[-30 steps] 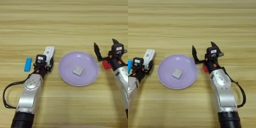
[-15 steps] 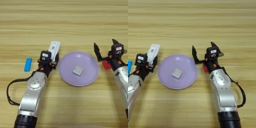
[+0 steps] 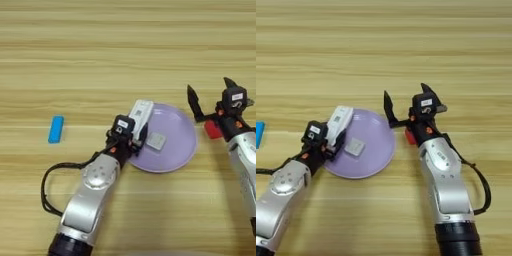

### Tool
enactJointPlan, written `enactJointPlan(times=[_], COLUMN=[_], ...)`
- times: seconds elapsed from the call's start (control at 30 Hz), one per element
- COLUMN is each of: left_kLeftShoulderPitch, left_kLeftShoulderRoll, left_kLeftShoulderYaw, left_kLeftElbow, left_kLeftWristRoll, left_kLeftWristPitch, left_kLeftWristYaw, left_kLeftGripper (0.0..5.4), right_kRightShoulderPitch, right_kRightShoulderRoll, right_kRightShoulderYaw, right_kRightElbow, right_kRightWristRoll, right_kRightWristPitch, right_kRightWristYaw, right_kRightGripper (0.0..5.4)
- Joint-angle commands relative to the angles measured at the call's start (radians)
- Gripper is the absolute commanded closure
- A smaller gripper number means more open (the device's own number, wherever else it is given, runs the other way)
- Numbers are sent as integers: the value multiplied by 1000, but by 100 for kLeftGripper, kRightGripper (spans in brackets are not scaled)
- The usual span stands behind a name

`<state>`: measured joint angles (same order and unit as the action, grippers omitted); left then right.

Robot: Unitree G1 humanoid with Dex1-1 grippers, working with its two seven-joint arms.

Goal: Move the objects on the table

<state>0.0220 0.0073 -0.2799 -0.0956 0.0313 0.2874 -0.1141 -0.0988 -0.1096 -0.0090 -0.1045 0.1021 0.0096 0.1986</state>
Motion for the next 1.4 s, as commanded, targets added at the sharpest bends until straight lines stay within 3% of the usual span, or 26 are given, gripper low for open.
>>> enactJointPlan(times=[0.03, 0.73, 0.77, 1.4], left_kLeftShoulderPitch=[-18, -33, -33, -35], left_kLeftShoulderRoll=[-9, -9, -9, -8], left_kLeftShoulderYaw=[-7, 4, 4, 15], left_kLeftElbow=[19, 57, 57, 54], left_kLeftWristRoll=[12, 37, 38, 46], left_kLeftWristPitch=[-1, -5, -5, -7], left_kLeftWristYaw=[-1, 27, 27, 29], left_kLeftGripper=[256, 256, 227, 60], right_kRightShoulderPitch=[-14, -9, -10, -8], right_kRightShoulderRoll=[2, 1, 1, 1], right_kRightShoulderYaw=[1, 4, 4, 6], right_kRightElbow=[3, 2, 3, 5], right_kRightWristRoll=[-4, -6, -6, -9], right_kRightWristPitch=[7, 8, 8, 8], right_kRightWristYaw=[-7, -7, -7, -7], right_kRightGripper=[0, 0, 0, 0])
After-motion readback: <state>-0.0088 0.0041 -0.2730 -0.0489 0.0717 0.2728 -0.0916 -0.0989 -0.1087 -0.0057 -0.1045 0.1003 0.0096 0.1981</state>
